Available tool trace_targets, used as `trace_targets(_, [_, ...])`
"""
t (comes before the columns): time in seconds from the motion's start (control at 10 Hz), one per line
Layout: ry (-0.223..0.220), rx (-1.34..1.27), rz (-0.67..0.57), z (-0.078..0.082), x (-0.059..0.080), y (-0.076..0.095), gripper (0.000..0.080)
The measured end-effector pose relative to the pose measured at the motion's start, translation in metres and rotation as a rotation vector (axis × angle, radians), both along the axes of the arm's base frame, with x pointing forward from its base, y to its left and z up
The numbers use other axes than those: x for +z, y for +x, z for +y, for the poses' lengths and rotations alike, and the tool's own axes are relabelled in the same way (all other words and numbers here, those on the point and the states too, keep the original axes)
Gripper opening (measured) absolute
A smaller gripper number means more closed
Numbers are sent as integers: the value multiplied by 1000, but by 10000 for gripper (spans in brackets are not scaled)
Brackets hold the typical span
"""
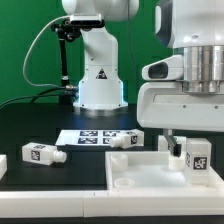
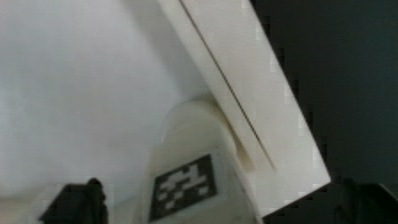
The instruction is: Assemble one leg
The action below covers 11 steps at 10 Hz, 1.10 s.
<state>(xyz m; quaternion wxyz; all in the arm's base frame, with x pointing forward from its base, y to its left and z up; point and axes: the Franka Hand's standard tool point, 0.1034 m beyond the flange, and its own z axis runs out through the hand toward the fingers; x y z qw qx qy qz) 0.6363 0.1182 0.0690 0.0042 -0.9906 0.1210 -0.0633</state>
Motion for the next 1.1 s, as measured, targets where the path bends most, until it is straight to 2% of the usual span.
trace_targets(0.1, [-43,206,-29,-1,4,6,649])
trace_targets(0.3, [-47,217,-72,-1,4,9,649])
trace_targets(0.5, [-39,169,-73,-1,4,9,385])
trace_targets(0.6, [-27,87,-74,-2,3,9,286])
trace_targets(1.0, [33,-339,-71,-8,2,9,286])
trace_targets(1.1, [60,-478,-65,-11,1,8,286])
